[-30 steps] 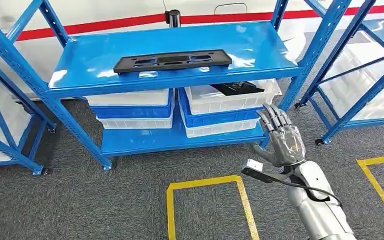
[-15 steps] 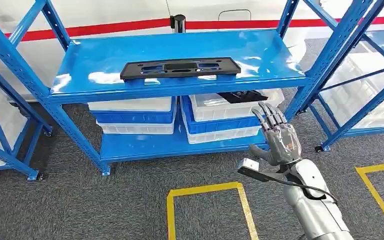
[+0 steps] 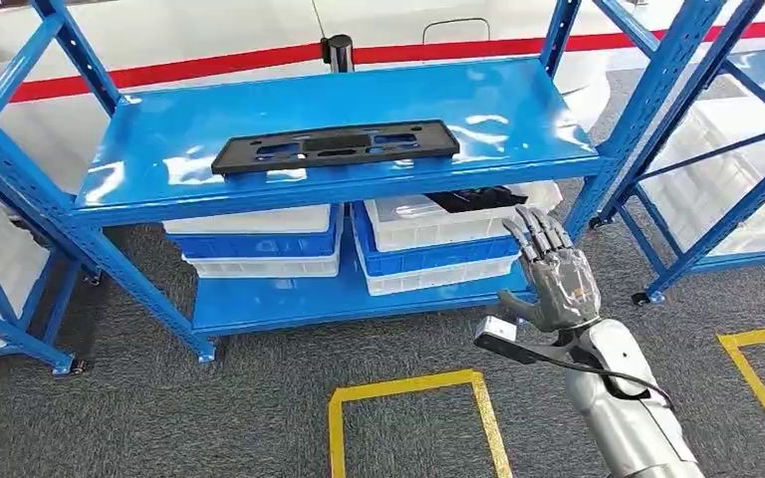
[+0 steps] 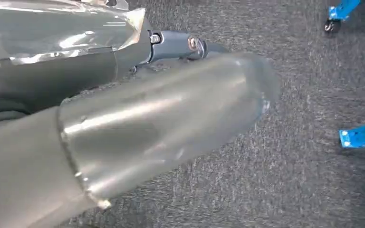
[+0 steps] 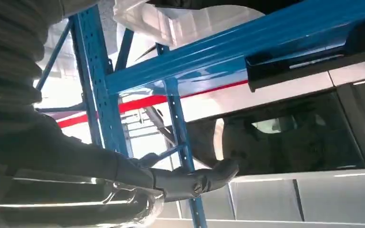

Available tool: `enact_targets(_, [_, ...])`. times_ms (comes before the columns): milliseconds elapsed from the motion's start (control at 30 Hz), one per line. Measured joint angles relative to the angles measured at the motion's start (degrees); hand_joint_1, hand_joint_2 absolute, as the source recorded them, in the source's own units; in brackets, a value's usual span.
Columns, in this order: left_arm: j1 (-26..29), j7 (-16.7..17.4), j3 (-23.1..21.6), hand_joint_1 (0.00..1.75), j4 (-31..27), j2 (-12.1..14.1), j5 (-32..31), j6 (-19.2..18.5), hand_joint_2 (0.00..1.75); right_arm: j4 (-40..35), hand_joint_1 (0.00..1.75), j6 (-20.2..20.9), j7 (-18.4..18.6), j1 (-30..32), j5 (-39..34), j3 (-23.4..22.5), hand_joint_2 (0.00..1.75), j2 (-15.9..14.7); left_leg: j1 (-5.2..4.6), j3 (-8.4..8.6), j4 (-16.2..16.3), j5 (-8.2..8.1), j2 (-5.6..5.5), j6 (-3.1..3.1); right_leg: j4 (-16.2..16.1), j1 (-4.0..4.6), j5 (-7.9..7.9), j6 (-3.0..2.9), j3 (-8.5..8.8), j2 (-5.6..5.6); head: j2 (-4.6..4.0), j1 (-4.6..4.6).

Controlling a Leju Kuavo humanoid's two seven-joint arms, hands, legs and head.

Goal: Take the parts from the cabinet and place them on the table.

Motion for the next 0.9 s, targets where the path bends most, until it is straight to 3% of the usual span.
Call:
enact_targets(33, [0.1, 0.0, 0.02, 0.0, 0.02, -0.07, -0.07, 0.02, 0.0, 0.04, 0.0, 0.0, 0.0, 0.08, 0.02, 0.02, 1.75, 0.09, 0.05, -2.04, 2.13, -0.33, 0.0, -0.03, 0.0, 0.04, -0.24, 0.05, 0.18, 0.07, 0.02, 0.02])
enact_targets(67, [0.13, 0.0, 0.04, 0.0, 0.02, -0.07, -0.13, 0.02, 0.0, 0.04, 0.0, 0.0, 0.0, 0.1, 0.04, 0.02, 1.75, 0.11, 0.07, -2.66, 1.69, 0.71, 0.0, 0.06, 0.0, 0.11, -0.5, 0.06, 0.45, 0.18, 0.0, -0.02])
enact_targets(100, [0.11, 0.0, 0.09, 0.0, 0.02, -0.07, -0.22, 0.0, 0.0, 0.04, 0.0, 0.0, 0.0, 0.1, 0.04, 0.04, 1.75, 0.15, 0.06, -2.01, -1.37, 3.31, 0.0, 0.35, 0.0, 0.19, -0.85, 0.13, 0.95, 0.27, 0.0, -0.02])
enact_targets(133, [0.08, 0.0, 0.13, 0.0, 0.02, -0.04, -0.31, 0.0, 0.0, 0.04, 0.0, 0.0, -0.02, 0.07, 0.04, 0.07, 1.75, 0.22, -0.01, -0.2, -6.14, 6.53, -0.01, 0.84, 0.0, 0.31, -1.21, 0.17, 1.54, 0.32, 0.0, 0.0])
enact_targets(167, [0.08, 0.0, 0.22, 0.0, 0.02, 0.0, -0.33, 0.02, 0.0, 0.04, 0.0, 0.0, -0.04, 0.03, 0.07, 0.07, 1.75, 0.28, -0.31, 2.01, -11.37, 9.8, 0.02, 1.7, -0.1, 0.43, -1.54, 0.22, 2.08, 0.31, 0.0, 0.0])
enact_targets(200, [0.07, 0.0, 0.26, 0.0, 0.02, 0.13, -0.37, 0.02, 0.0, 0.07, 0.0, 0.0, -0.07, -0.02, 0.09, 0.09, 1.75, 0.35, -0.79, 3.36, -15.06, 11.6, -0.01, 2.78, -0.15, 0.33, -1.85, 0.35, 2.37, 0.33, 0.0, 0.07])
enact_targets(233, [0.03, 0.0, 0.26, 0.0, 0.02, 0.2, -0.48, -0.02, 0.0, 0.11, 0.0, 0.0, -0.11, -0.06, 0.18, 0.11, 1.75, 0.44, -1.12, 3.36, -14.79, 9.17, -0.16, 2.92, -0.21, 0.84, -2.12, 0.78, 2.58, 0.49, 0.0, 0.09])
enact_targets(267, [-0.02, -0.07, 0.26, 0.0, -0.02, 0.22, -0.48, -0.02, 0.0, 0.13, 0.0, 0.0, -0.15, -0.18, 0.24, 0.11, 1.75, 0.41, -1.27, 3.63, -14.92, 8.53, -0.3, 3.15, -0.43, 0.57, -2.36, 1.17, 2.55, 0.5, 0.02, 0.07])
enact_targets(333, [0.09, -0.07, 0.28, 0.0, -0.02, 0.28, -0.57, 0.04, 0.0, 0.22, 0.0, 0.0, -0.28, -0.21, 0.2, 0.13, 1.75, 0.41, -1.44, 4.5, -16.27, 9.25, -0.18, 4.23, 0.63, 0.85, -1.17, 2.28, 3.11, 0.53, 0.0, 0.02])
enact_targets(367, [0.01, -0.05, 0.28, 0.0, -0.02, 0.24, -0.61, 0.02, 0.0, 0.22, 0.0, 0.0, -0.28, -0.37, 0.22, 0.2, 1.75, 0.44, -0.83, 5.65, -17.04, 10.53, -0.29, 4.78, 1.16, 1.17, -1.98, 2.2, 2.44, 0.47, 0.0, -0.02])
enact_targets(400, [-0.12, -0.07, 0.28, 0.0, -0.02, 0.24, -0.66, 0.02, 0.0, 0.26, 0.0, 0.0, -0.28, -0.61, 0.2, 0.22, 1.75, 0.55, -0.98, 6.31, -17.17, 10.46, -0.07, 4.78, 2.91, 0.91, -2.94, 1.94, 2.22, 0.37, 0.0, 0.09])
enact_targets(433, [-0.3, -0.04, 0.28, 0.0, -0.02, 0.2, -0.72, -0.04, 0.0, 0.31, 0.0, 0.02, -0.31, -1.08, 0.22, 0.24, 1.75, 0.46, -0.88, 6.4, -17.12, 10.45, -0.05, 4.83, 6.09, 0.84, -4.18, 1.79, 0.45, 0.39, 0.0, 0.2])
enact_targets(500, [-0.39, -0.07, 0.26, 0.0, -0.02, 0.09, -0.94, -0.07, 0.0, 0.5, 0.0, 0.13, -0.31, -1.25, 0.2, 0.26, 1.75, 0.44, -0.89, 6.48, -17.1, 10.06, -0.08, 4.75, 14.49, 0.56, -7.22, 1.86, -5.17, 0.4, 0.0, 0.2])
enact_targets(533, [-0.37, 0.0, 0.24, 0.0, -0.02, 0.04, -1.09, -0.15, 0.0, 0.63, 0.0, 0.17, -0.31, -1.12, 0.22, 0.33, 1.75, 0.44, -0.88, 6.57, -17.04, 9.85, -0.15, 4.59, 17.21, 0.39, -7.81, 2.57, -7.4, 0.38, 0.0, 0.26])
enact_targets(567, [-0.34, 0.04, 0.24, 0.0, -0.02, 0.0, -1.25, -0.15, 0.0, 0.7, 0.0, 0.17, -0.31, -1.0, 0.22, 0.42, 1.75, 0.5, -0.82, 6.74, -17.04, 9.63, -0.2, 4.42, 17.16, 0.2, -7.34, 2.88, -8.07, 0.36, 0.0, 0.17])
enact_targets(633, [-0.36, 0.33, 0.24, 0.0, -0.02, -0.2, -1.66, -0.15, 0.0, 0.81, 0.0, 0.42, -0.31, -0.95, 0.44, 0.59, 1.75, 0.65, -0.58, 7.32, -16.87, 9.07, -0.38, 3.92, 11.89, -0.3, -4.05, 4.21, -6.6, 0.3, 0.0, 0.22])
enact_targets(667, [-0.37, 0.35, 0.22, 0.0, -0.02, -0.22, -1.68, -0.15, 0.0, 0.81, 0.0, 0.46, -0.33, -0.96, 0.52, 0.63, 1.75, 0.66, -0.52, 7.39, -16.83, 9.0, -0.4, 3.85, 10.99, -0.34, -3.54, 4.41, -6.26, 0.29, 0.0, 0.24])
enact_targets(700, [-0.44, 0.44, 0.22, 0.0, -0.02, -0.28, -1.86, -0.15, 0.0, 0.83, 0.0, 0.72, -0.33, -1.08, 0.85, 0.87, 1.75, 0.77, -0.24, 7.85, -16.5, 8.44, -0.42, 3.36, 5.06, -0.69, -0.32, 5.4, -3.91, 0.23, 0.0, 0.26])
enact_targets(733, [-0.45, 0.55, 0.22, 0.0, -0.02, -0.24, -2.1, -0.15, 0.0, 0.96, 0.0, 1.05, -0.33, -1.27, 1.25, 1.38, 1.75, 0.98, -0.17, 8.0, -16.09, 7.78, -0.36, 2.74, 0.65, -1.0, 1.86, 5.87, -2.38, -0.15, 0.0, 0.48])
enact_targets(767, [-0.54, 0.63, 0.22, 0.0, -0.02, -0.09, -2.25, -0.15, 0.0, 1.27, 0.0, 1.38, -0.31, -1.54, 1.48, 2.01, 1.75, 1.37, -0.34, 8.13, -15.8, 7.44, -0.41, 2.31, 0.65, -0.25, -0.2, 4.65, -2.82, -0.17, 0.0, 0.63])
enact_targets(800, [-0.63, 0.7, 0.2, 0.0, -0.02, -0.11, -2.42, -0.15, 0.0, 1.51, 0.0, 1.44, -0.26, -1.97, 1.84, 2.56, 1.75, 1.82, -0.52, 7.75, -15.84, 7.05, -0.26, 1.83, 1.05, -0.03, -0.42, 3.19, -2.03, -0.32, 0.0, 0.7])
enact_targets(833, [-0.71, 0.77, 0.2, 0.0, -0.02, -0.18, -2.6, -0.15, 0.0, 1.75, 0.0, 1.53, -0.17, -2.08, 1.95, 3.15, 1.75, 2.34, -0.59, 8.18, -15.48, 6.89, -0.15, 1.56, 0.86, -0.37, 0.7, 2.47, -2.34, -0.01, 0.0, 0.17])
enact_targets(900, [-0.89, 0.79, 0.2, 0.0, -0.06, -0.15, -2.78, -0.17, 0.0, 2.64, 0.0, 2.09, -0.02, -3.16, 2.1, 4.26, 1.75, 3.4, -0.15, 8.34, -14.98, 6.56, -0.05, 1.12, 0.96, -0.57, 0.58, 1.47, -1.57, 0.11, 0.0, 0.0])
